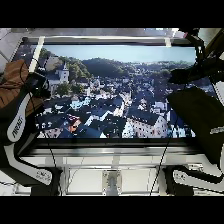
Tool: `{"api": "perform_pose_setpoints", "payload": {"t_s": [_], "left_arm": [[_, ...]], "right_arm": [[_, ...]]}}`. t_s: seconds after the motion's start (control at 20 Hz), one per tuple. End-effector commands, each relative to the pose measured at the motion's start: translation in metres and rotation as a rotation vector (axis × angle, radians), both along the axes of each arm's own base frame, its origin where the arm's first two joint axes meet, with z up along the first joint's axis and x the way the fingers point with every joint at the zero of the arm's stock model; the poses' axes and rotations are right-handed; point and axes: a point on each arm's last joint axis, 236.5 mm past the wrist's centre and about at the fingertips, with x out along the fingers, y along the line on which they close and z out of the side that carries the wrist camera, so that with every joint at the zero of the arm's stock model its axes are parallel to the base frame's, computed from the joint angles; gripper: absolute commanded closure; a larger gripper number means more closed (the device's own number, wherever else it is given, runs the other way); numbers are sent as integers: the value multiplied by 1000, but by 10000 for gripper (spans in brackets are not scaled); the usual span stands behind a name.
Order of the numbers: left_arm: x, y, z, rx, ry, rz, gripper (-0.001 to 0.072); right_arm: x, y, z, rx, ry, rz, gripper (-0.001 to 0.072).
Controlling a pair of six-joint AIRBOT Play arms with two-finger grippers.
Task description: Fold the clothes and pants, and hang the long-sleeved shirts on hangers.
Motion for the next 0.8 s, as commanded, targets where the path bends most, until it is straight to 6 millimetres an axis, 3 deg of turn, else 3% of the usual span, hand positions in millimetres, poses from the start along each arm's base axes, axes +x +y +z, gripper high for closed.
{"api": "perform_pose_setpoints", "payload": {"t_s": [0.0, 0.05, 0.15, 0.2, 0.35, 0.5, 0.6, 0.65, 0.75], "left_arm": [[8, -36, 58, -24, -133, -66, 698], [9, -63, 78, -73, -185, -100, 698], [4, -143, 113, -233, -275, -216, 698], [-3, -191, 127, -336, -309, -292, 698], [-40, -363, 161, -678, -379, -573, 699], [-108, -519, 166, -966, -354, -806, 699], [-147, -597, 160, -1097, -369, -919, 699], [-163, -631, 155, -1176, -382, -941, 700], [-176, -673, 141, -1319, -411, -900, 699]], "right_arm": [[-6, -8, -5, -38, 28, -3, 692], [-12, -14, -9, -66, 57, -4, 692], [-26, -32, -18, -144, 127, -13, 693], [-35, -45, -22, -199, 167, -24, 693], [-48, -78, -19, -321, 192, -74, 692], [-39, -99, -8, -323, 119, -143, 693], [-38, -114, -8, -315, 119, -188, 693], [-36, -119, -8, -298, 112, -213, 692], [-28, -120, -7, -211, 85, -261, 692]]}}
